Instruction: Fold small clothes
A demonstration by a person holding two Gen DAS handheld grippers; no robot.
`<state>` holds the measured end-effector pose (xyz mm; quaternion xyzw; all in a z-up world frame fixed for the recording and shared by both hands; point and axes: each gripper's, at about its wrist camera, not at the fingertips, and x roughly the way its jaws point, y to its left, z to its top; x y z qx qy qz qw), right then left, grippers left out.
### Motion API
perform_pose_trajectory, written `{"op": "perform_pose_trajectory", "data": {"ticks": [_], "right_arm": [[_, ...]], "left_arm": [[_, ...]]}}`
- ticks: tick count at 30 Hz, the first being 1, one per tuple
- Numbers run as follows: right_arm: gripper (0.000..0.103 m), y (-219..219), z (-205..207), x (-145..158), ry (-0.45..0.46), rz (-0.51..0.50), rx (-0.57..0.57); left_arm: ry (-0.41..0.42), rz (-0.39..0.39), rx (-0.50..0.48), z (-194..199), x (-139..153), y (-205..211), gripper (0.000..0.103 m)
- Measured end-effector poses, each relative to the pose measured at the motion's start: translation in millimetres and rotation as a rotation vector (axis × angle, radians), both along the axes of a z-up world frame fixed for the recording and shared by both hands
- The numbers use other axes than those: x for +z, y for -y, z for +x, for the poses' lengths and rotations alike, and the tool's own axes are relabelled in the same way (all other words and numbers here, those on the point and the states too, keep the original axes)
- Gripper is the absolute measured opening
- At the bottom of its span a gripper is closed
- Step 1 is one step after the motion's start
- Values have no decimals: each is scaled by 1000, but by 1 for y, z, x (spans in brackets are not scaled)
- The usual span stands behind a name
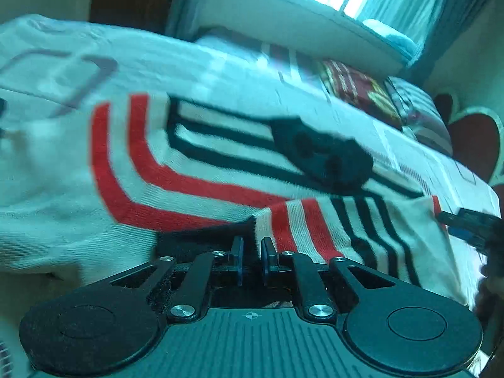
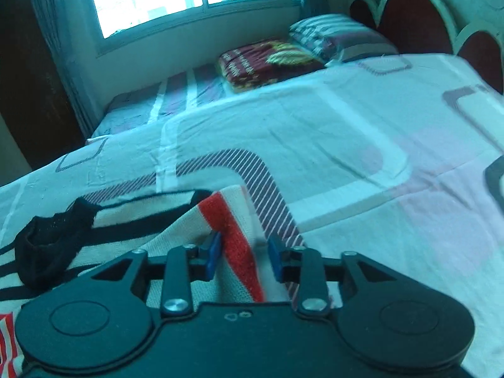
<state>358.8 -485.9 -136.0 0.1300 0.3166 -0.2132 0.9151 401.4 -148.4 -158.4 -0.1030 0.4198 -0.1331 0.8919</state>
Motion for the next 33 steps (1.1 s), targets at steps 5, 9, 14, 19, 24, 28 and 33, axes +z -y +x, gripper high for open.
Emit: {"op": "perform_pose_trajectory", "data": {"ticks": [5, 9, 14, 19, 24, 28, 33], "right_arm": [[37, -56, -30, 1, -10, 32, 181], [42, -89, -32, -20, -115, -51, 255], [48, -120, -46, 2, -51, 32, 327], [48, -173, -49, 12, -18, 113, 446], [48, -231, -46, 16, -17, 149, 571], [48, -272, -41, 13, -29, 126, 641], [48, -302, -30, 7, -51, 118, 675]], "left_arm": [[-31, 82, -2, -8, -9, -6, 14], [-46, 77, 5, -11, -2, -15, 15], [-50, 6, 140, -40, 15, -68, 96], [-46, -64, 341, -70, 16, -153, 98], [-97, -146, 556, -88, -2, -240, 98], [-127, -234, 676, -89, -21, -295, 71], [-104, -365, 738, -72, -44, -327, 65]]}}
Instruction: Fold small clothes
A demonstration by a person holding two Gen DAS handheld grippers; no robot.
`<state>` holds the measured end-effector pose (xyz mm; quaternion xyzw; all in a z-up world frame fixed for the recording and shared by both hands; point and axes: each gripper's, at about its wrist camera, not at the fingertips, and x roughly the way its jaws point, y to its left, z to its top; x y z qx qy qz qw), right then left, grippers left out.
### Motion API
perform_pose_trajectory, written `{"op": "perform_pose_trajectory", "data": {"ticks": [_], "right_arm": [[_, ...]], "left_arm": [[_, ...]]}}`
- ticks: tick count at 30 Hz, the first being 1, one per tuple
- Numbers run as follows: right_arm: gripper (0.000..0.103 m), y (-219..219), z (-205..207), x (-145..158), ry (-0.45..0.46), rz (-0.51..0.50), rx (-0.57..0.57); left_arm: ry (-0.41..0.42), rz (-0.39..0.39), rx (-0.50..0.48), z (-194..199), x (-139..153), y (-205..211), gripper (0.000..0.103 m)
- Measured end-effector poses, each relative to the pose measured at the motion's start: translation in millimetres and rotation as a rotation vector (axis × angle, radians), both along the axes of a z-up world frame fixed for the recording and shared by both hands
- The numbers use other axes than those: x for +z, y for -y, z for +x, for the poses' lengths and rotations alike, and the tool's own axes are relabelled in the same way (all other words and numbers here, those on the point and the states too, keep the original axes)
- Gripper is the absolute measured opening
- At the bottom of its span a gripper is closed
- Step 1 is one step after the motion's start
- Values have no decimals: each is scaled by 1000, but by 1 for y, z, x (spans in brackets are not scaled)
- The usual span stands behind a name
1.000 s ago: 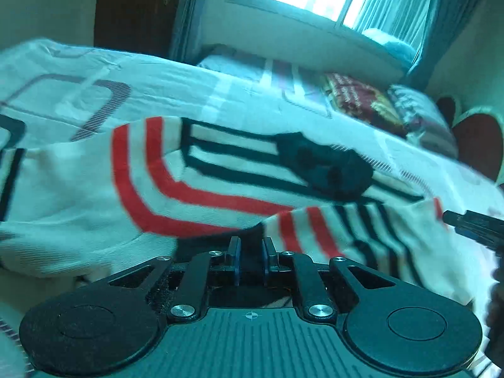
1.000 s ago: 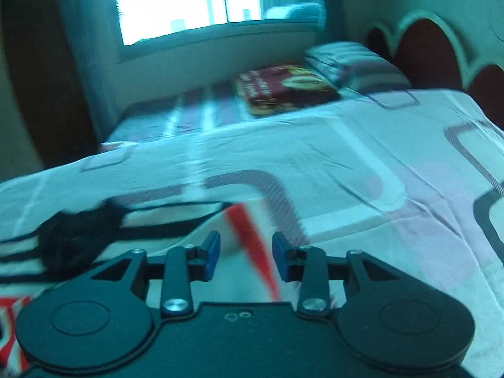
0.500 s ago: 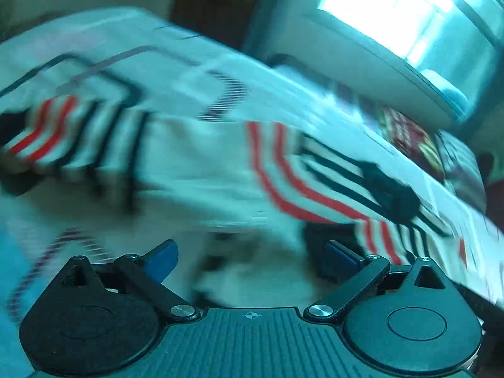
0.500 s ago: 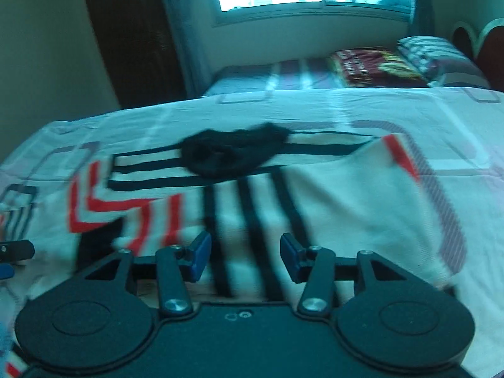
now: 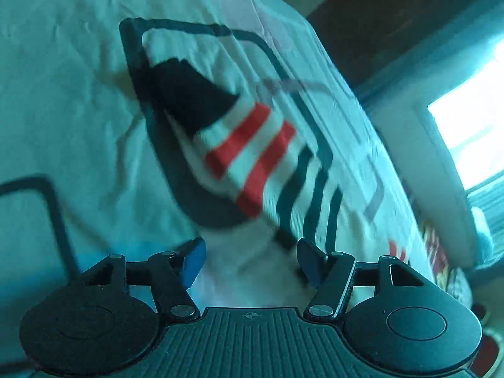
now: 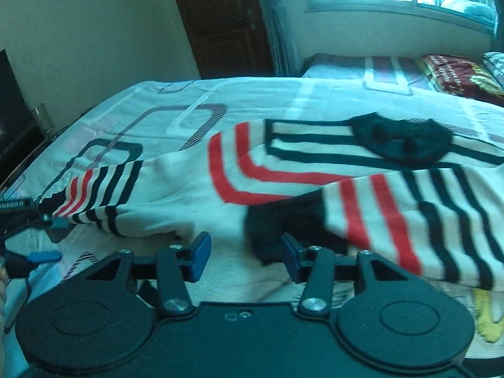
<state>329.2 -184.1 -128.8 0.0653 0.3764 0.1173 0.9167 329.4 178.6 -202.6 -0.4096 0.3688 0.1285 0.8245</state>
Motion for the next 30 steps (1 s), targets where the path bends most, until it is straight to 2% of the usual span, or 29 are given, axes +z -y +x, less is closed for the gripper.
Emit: {"op": "perform_pose_trajectory", "data": {"ticks": [4, 5, 6, 7, 8, 10, 14, 17, 19, 21, 22, 24, 27, 30], "right_arm": [[48, -12, 10, -4, 0, -17, -9], [48, -13, 13, -5, 0, -20, -15], [48, -15, 16, -7, 0, -24, -21], [48, -17, 19, -8, -1, -29, -27], [48, -19, 22, -9, 0, -33, -31], [48, -25, 27, -11, 3, -49, -35], [47, -40, 35, -21, 9, -97, -21], [49, -60, 36, -35, 23, -248, 31], [49, -58, 38, -32, 11, -228, 21], [44, -39, 36, -20, 8, -92, -25], [45, -30, 32, -12, 27, -44, -46], [47, -14, 20, 4, 82, -38, -77], [48, 23, 6, 19, 102, -7, -146], [48, 72, -14, 24, 103, -11, -261]], "left_arm": [[47, -39, 32, 28, -10, -13, 64], [53, -42, 37, 35, -12, -15, 53], [43, -38, 49, 41, -14, -17, 31], [36, -46, 61, 45, -17, -21, 20], [34, -69, 71, 49, -21, -25, 14], [45, -86, 82, 53, -22, -27, 14], [71, -39, 54, 57, -13, -20, 12], [147, 8, 11, 57, 12, -10, 12], [223, 81, -58, 63, 37, 6, 12], [295, 133, -150, 71, 61, 30, 12], [330, 150, -200, 74, 71, 45, 12], [393, 190, -315, 82, 87, 84, 12], [451, 208, -512, 96, 95, 155, 11], [458, 223, -727, 101, 86, 234, 11]]}}
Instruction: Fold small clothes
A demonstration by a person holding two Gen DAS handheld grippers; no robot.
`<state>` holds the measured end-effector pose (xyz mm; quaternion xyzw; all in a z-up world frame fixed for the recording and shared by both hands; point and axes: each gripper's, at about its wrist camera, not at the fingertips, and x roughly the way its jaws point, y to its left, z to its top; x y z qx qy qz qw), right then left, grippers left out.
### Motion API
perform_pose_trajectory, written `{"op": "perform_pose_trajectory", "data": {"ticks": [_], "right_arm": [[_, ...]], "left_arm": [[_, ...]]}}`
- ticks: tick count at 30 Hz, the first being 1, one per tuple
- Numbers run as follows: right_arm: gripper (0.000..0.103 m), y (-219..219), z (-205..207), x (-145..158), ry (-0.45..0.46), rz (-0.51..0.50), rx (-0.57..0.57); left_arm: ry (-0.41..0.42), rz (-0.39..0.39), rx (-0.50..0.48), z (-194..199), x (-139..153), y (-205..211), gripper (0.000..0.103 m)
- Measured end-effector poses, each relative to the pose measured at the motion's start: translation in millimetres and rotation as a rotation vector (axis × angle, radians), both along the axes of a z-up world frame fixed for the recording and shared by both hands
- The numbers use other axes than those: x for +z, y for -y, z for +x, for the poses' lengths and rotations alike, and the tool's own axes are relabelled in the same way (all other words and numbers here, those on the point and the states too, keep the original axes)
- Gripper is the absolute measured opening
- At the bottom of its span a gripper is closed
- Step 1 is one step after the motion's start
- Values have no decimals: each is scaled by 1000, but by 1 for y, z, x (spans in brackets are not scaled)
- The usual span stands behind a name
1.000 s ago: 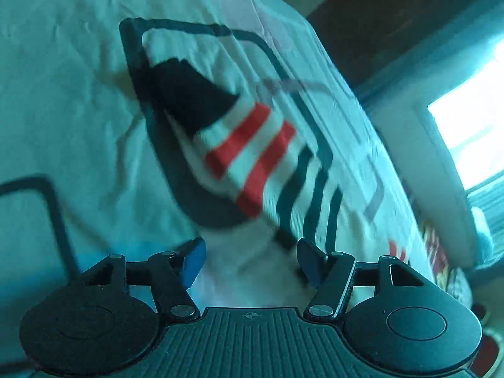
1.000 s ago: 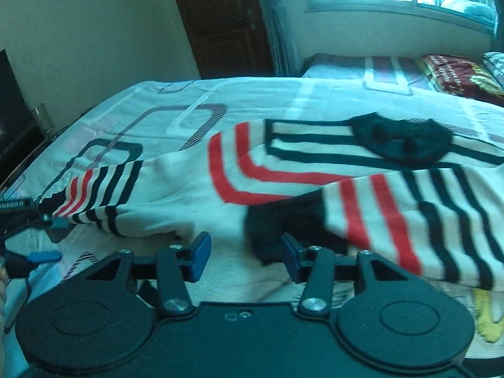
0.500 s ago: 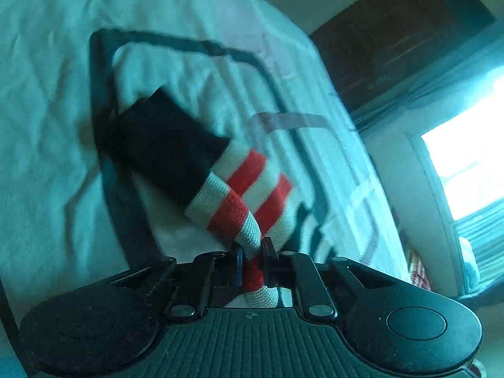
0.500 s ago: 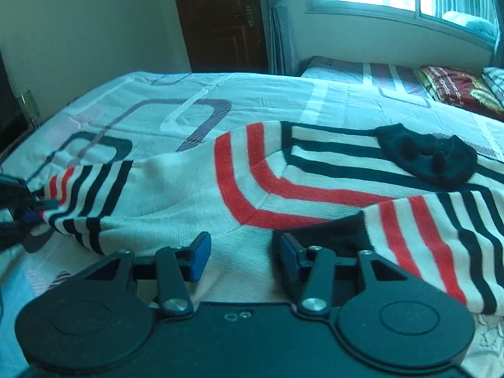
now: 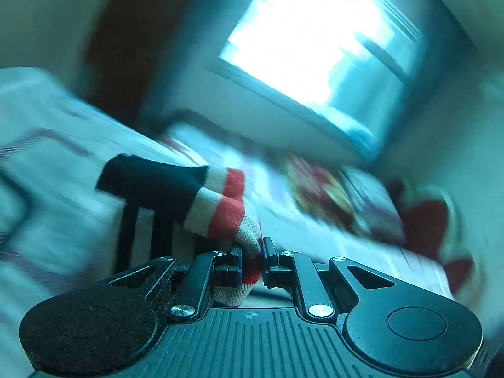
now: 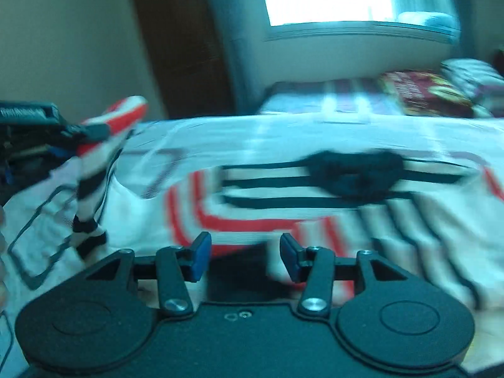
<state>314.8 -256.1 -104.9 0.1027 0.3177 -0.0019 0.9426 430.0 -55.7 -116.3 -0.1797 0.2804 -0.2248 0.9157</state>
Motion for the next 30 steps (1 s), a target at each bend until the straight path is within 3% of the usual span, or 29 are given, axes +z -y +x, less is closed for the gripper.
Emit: {"op": "perform_pose_trajectory", "data": {"ticks": [3, 6, 8, 13, 16, 17, 20, 23, 27, 30], "right_arm": [[48, 52, -23, -3, -23, 7, -121], [50, 92, -44, -12, -62, 44, -213], [51, 110, -55, -16, -72, 86, -241], [56, 128, -65, -18, -54, 135, -249], [59, 136, -70, -15, -47, 145, -264], [59, 137, -70, -16, -49, 145, -267], [60, 144, -70, -18, -63, 191, -269], [60, 146, -68, -23, -76, 222, -261], [60, 144, -57, -32, -105, 275, -243], [60, 145, -48, -41, -131, 283, -260]], "left_arm": [[-36, 90, -188, -8, -20, 77, 11], [-80, 241, -337, -20, -45, 135, 12], [-56, 327, -345, -32, -49, 154, 12], [78, 394, -331, -60, -22, 169, 12], [176, 500, -386, -82, -12, 193, 12], [160, 511, -406, -83, -10, 197, 12], [82, 433, -440, -81, -12, 193, 12], [90, 443, -447, -87, -11, 187, 12], [24, 386, -351, -77, -5, 154, 12], [-15, 392, -212, -60, -6, 110, 12]]}}
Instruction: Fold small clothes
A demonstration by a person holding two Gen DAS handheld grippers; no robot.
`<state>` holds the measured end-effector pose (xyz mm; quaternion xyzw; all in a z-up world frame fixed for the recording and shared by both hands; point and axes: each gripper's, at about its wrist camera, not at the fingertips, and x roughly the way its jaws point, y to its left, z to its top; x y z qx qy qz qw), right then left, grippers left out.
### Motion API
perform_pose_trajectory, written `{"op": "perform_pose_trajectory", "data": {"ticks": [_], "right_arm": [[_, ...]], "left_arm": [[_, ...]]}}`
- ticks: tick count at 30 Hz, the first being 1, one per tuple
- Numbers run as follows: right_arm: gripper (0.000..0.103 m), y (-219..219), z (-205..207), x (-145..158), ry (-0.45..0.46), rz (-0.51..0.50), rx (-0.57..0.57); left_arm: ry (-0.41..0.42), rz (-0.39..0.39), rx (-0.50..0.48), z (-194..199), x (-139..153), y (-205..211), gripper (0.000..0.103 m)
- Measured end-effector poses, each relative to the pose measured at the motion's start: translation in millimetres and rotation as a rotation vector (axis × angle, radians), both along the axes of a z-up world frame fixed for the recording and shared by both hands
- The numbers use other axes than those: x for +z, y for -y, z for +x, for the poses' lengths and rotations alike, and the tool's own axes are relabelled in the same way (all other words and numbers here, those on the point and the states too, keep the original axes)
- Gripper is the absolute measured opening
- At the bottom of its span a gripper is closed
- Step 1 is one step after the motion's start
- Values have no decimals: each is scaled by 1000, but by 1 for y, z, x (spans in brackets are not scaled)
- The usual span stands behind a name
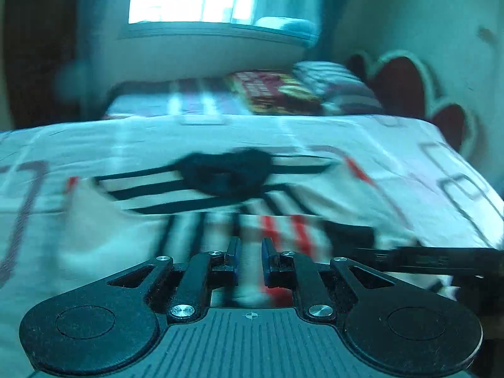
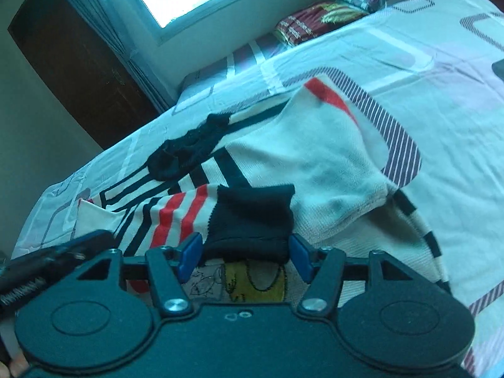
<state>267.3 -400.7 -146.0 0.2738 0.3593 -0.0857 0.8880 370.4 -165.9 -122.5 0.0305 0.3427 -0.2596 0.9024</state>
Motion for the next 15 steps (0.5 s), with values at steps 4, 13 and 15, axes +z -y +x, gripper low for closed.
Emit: {"op": "perform_pose_trajectory", "data": {"ticks": [4, 13, 15], "right_arm": [[60, -4, 7, -5, 3, -64, -15], [16, -24, 27, 11, 56, -163, 97], [16, -24, 26, 27, 114, -232, 90]], "left_arm": [[-38, 38, 234, 34, -14, -66, 13], [-134, -15, 382, 81, -40, -119, 16], [-119, -23, 366, 84, -42, -116, 89]]}}
